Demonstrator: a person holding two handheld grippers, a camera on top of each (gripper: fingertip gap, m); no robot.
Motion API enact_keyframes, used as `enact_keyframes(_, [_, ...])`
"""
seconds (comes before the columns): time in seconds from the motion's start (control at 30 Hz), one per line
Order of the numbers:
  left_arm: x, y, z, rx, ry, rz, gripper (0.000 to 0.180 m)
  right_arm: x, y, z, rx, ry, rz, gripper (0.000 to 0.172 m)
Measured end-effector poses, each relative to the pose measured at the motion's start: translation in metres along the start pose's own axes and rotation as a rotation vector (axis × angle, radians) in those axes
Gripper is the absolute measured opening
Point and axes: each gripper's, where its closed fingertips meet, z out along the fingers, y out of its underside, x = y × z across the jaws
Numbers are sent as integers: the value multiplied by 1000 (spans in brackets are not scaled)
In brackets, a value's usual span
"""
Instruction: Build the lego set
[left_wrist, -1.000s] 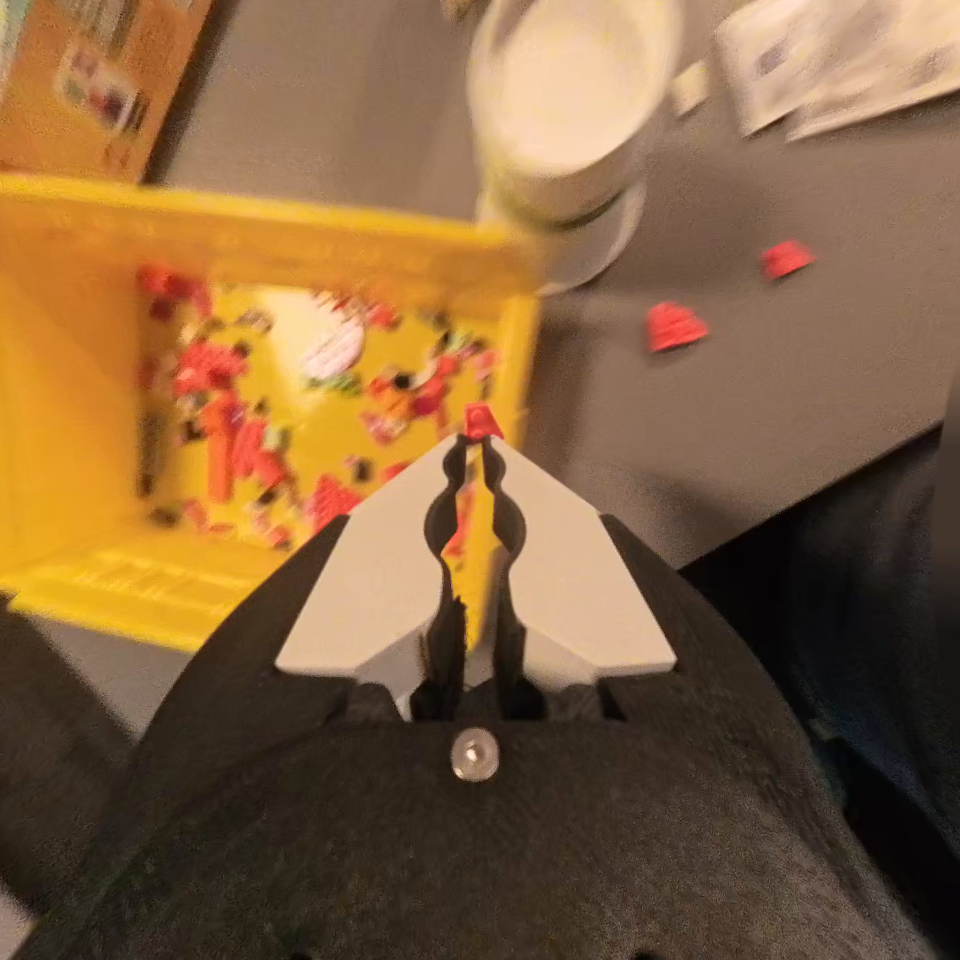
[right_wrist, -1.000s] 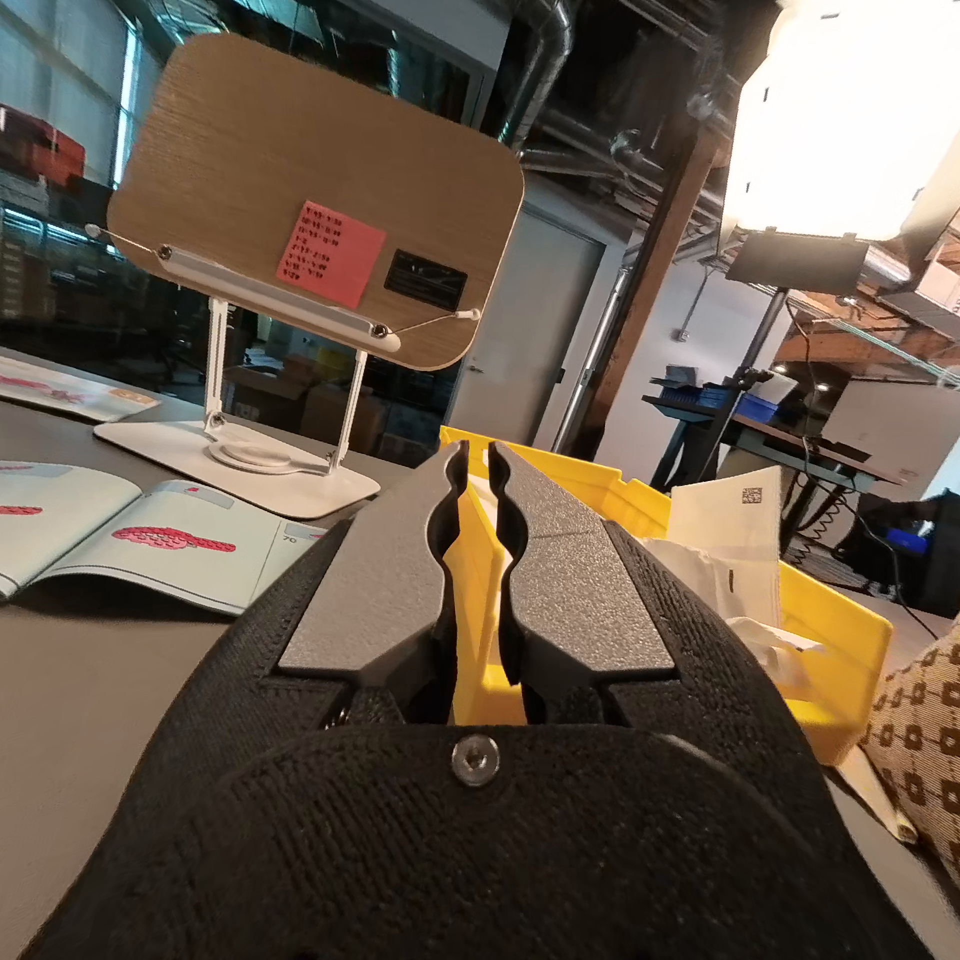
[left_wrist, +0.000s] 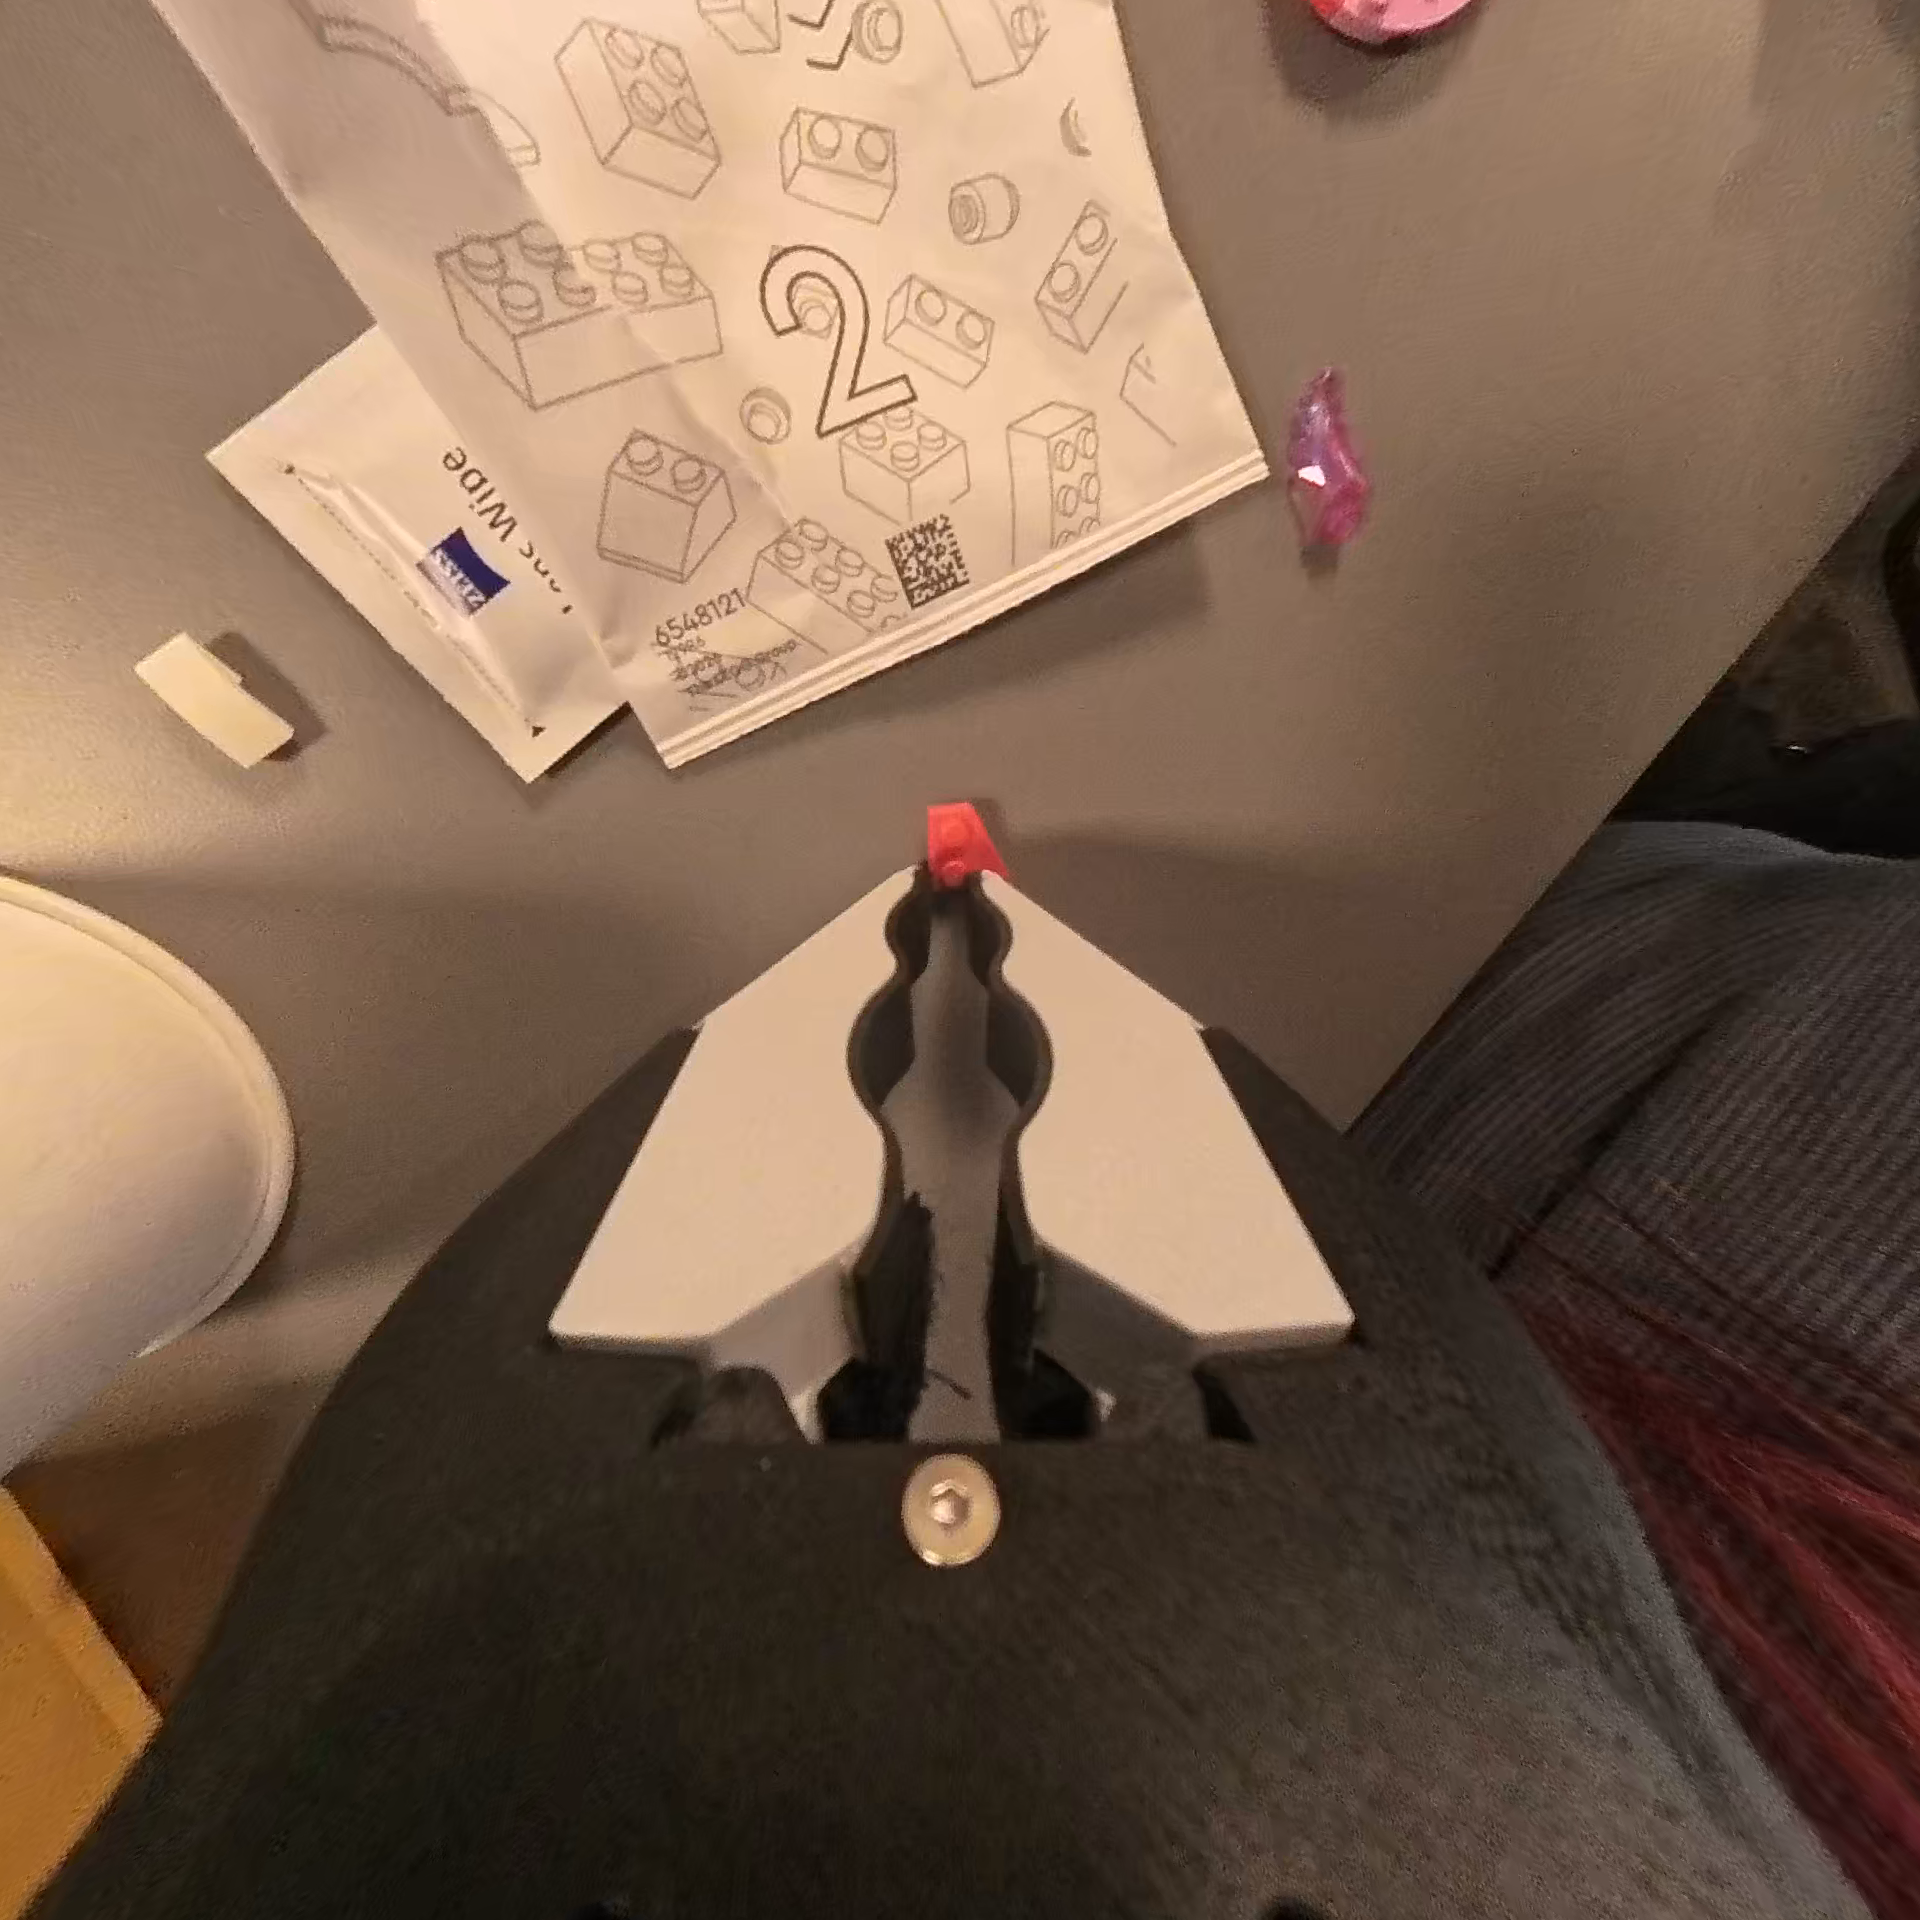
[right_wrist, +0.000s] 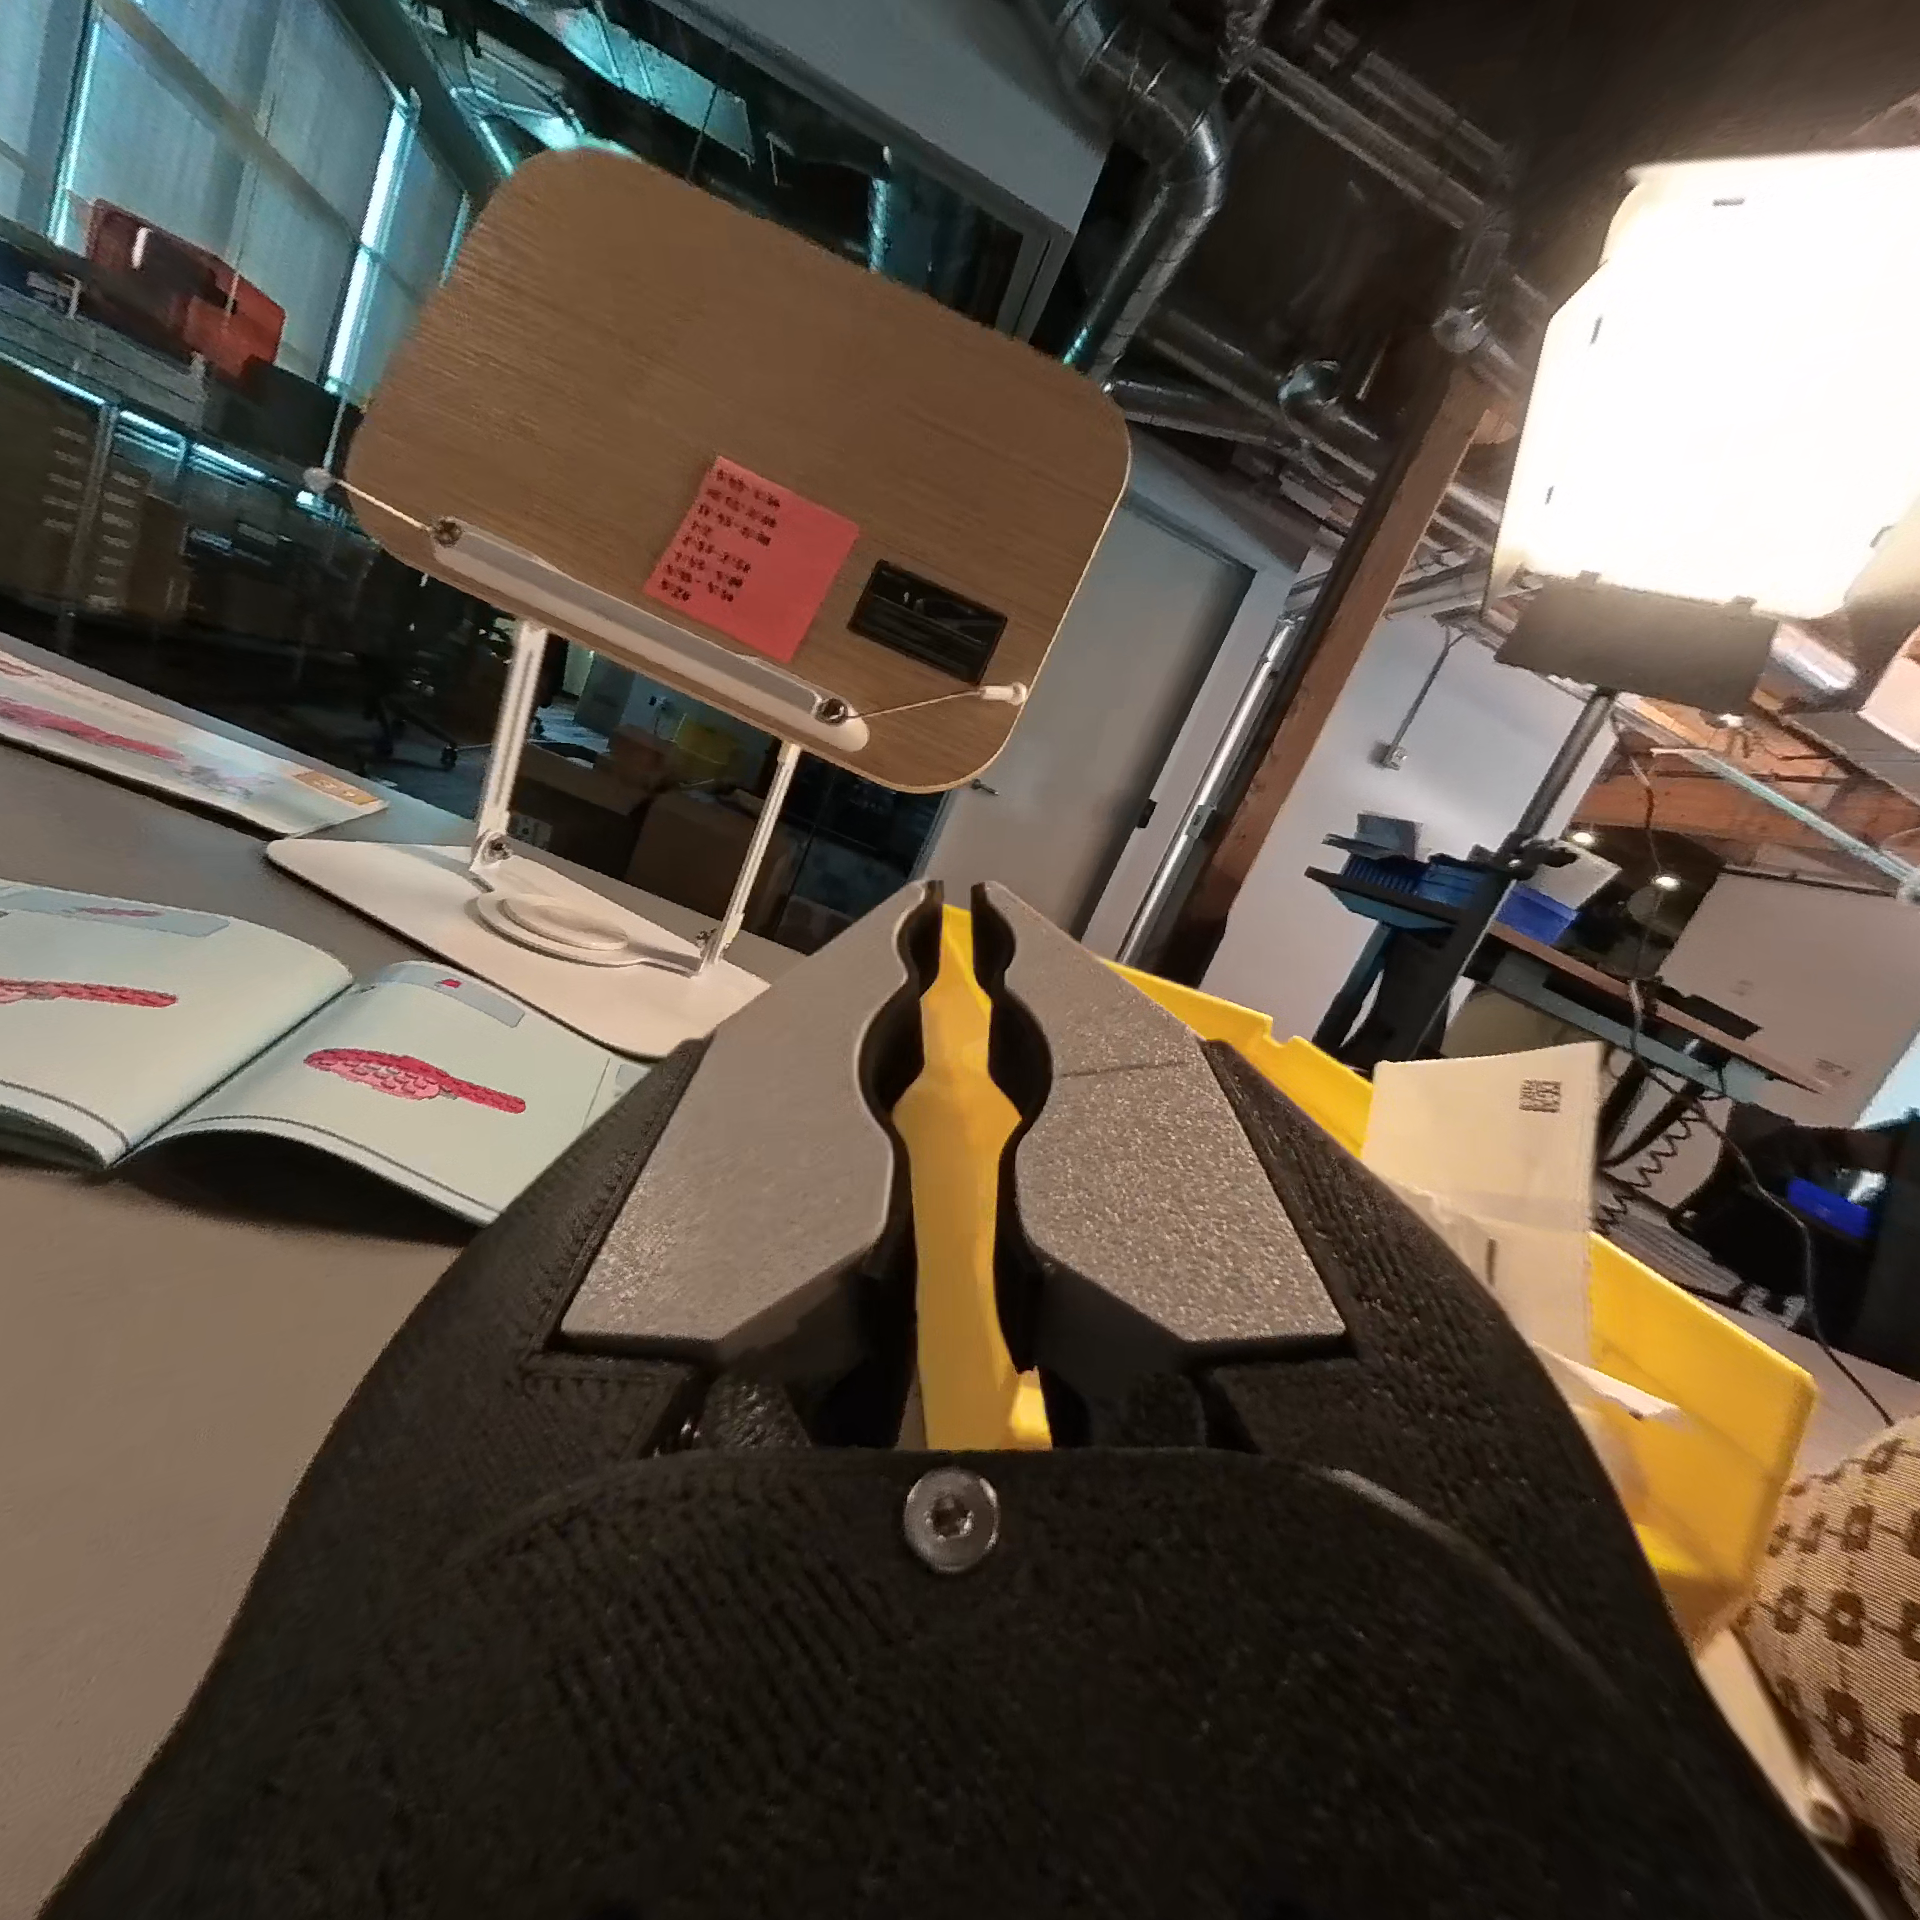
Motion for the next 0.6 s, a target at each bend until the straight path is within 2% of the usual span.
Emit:
enact_keyframes(0.03, [1, 0, 0, 2, 1, 5, 5, 2, -2, -1, 9, 11, -4, 3])
enact_keyframes(0.33, [0, -6, -3, 49, 8, -13, 28, 5, -1, -1, 6, 23, 11, 2])
enact_keyframes(0.47, [-13, -4, -18, 104, -25, -27, 27, 5, 0, -1, 4, 20, 13, 3])
enact_keyframes(0.6, [-11, -4, -21, 137, -5, 9, 34, 3, 1, -1, -1, 14, 13, 3])
